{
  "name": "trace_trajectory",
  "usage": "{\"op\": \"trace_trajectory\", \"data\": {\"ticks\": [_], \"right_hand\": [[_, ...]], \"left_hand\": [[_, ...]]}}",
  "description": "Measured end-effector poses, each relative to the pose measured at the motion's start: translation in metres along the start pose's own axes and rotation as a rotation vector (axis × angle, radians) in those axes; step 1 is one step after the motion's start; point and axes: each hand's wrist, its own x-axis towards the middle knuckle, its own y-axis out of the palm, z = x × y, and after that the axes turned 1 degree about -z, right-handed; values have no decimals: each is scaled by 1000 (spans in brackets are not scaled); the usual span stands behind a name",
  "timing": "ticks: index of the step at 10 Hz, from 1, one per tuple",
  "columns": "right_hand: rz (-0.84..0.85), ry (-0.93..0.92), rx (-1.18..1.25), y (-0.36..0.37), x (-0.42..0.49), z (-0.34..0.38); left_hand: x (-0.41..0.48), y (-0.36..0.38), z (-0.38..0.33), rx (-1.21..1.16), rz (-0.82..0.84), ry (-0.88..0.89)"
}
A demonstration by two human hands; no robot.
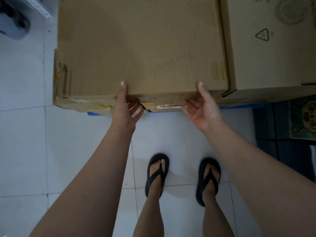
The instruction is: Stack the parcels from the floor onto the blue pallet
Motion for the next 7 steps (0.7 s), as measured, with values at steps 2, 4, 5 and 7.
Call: {"op": "trace_trajectory", "data": {"ticks": [2,4,5,7], "right_hand": [[104,64,-33,-11,-3,-3],[35,111,-111,-21,-11,-2],[-14,134,-195,-22,-20,3],[-94,158,-685,-29,-43,15]], "left_hand": [[-1,-9,7,69,-11,-7],[-12,-15,27,145,11,-28],[-20,-12,32,298,51,-21],[-28,-2,26,672,-7,10]]}}
